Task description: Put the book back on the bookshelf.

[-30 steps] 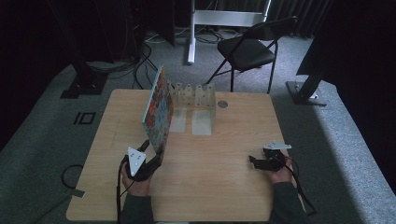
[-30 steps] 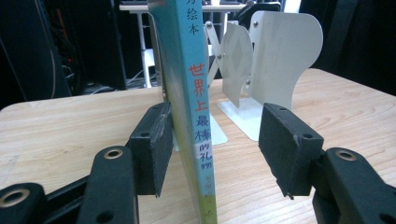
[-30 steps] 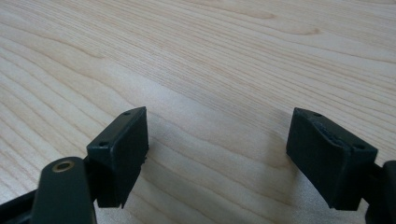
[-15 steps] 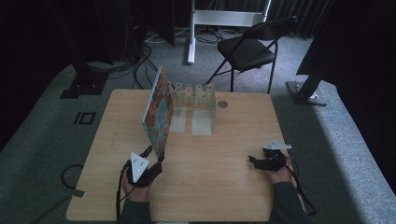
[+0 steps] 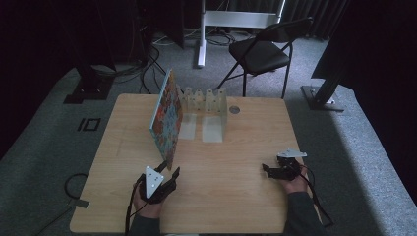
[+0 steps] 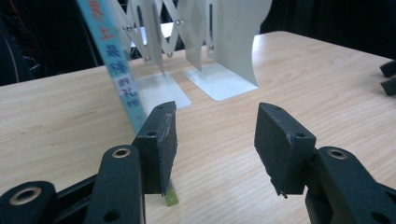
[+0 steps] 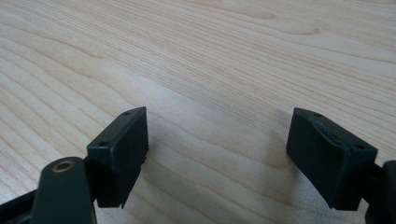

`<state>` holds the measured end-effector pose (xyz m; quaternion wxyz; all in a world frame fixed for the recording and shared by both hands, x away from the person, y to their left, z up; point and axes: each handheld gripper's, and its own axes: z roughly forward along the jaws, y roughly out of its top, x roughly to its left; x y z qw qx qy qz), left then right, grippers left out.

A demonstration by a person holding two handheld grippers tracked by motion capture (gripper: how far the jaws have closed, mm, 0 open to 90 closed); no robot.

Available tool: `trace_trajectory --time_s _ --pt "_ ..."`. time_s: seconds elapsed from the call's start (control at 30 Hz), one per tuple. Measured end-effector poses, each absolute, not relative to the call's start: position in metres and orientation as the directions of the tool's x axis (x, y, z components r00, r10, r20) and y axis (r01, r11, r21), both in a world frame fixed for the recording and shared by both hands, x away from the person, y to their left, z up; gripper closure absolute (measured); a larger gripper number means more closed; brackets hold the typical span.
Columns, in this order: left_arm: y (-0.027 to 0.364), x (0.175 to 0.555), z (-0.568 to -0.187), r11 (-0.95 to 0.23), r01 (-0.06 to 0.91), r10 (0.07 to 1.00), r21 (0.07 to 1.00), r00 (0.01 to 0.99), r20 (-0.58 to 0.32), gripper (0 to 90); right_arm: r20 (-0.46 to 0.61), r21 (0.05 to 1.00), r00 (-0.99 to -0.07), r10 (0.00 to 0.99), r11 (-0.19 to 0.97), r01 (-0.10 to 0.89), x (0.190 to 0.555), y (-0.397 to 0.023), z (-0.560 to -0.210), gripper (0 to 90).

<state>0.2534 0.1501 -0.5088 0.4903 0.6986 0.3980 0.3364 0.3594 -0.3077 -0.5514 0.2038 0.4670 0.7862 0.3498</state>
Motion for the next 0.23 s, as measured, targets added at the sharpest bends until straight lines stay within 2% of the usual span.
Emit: trace_trajectory --time_s 0.23 --pt "0.1434 0.2541 -0.5189 -0.233 0.259 0.873 0.937 0.481 0.084 49.1 0.006 0.740 -0.481 0.877 0.319 0.592 0.3594 -0.3077 -0.5514 20.7"
